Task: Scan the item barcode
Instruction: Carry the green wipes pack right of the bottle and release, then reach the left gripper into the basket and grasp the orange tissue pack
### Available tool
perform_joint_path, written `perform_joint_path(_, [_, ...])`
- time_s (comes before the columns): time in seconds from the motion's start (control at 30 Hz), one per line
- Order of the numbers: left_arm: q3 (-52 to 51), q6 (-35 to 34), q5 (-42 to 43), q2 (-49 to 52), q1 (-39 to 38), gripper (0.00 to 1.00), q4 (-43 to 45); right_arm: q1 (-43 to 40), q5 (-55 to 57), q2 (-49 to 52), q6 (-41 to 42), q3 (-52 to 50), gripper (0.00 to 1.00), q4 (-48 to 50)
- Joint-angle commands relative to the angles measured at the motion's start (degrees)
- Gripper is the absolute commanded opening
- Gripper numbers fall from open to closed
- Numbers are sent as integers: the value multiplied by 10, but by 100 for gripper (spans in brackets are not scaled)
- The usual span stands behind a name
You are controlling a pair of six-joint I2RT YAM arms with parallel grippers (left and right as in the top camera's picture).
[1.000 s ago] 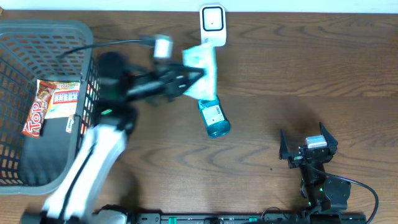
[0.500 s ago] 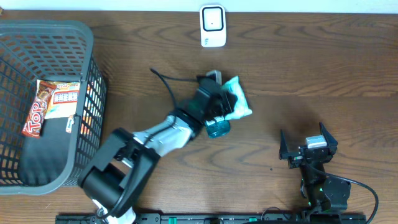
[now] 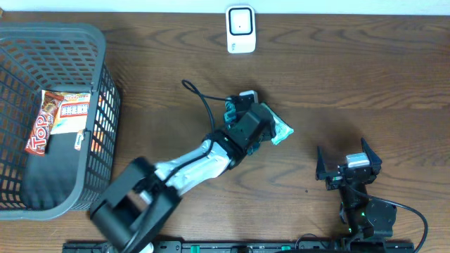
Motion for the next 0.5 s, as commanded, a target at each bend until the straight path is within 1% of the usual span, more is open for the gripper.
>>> perform_joint_path(0.0, [92, 98, -23, -110, 27, 70, -88, 0, 0, -2, 9, -1, 99, -2])
perform_joint_path(0.07, [130, 125, -24, -150, 48, 72, -149, 0, 0, -2, 9, -1, 99, -3])
perform_joint_path(0.13, [187, 157, -24, -209, 96, 76, -238, 0, 0, -2, 9, -1, 99, -3])
perform_joint_path(0.2, [214, 162, -30, -243, 135, 77, -288, 0, 0, -2, 9, -1, 99, -2])
perform_joint_path(0.3, [239, 162, -50, -291, 204, 80, -350, 0, 0, -2, 9, -1, 99, -3])
perform_joint_path(0.33, [241, 162, -52, -319, 252, 82, -377, 0, 0, -2, 9, -1, 99, -3])
perform_joint_path(0.47, [241, 162, -52, -369, 351, 84, -429, 0, 0, -2, 9, -1, 99, -3])
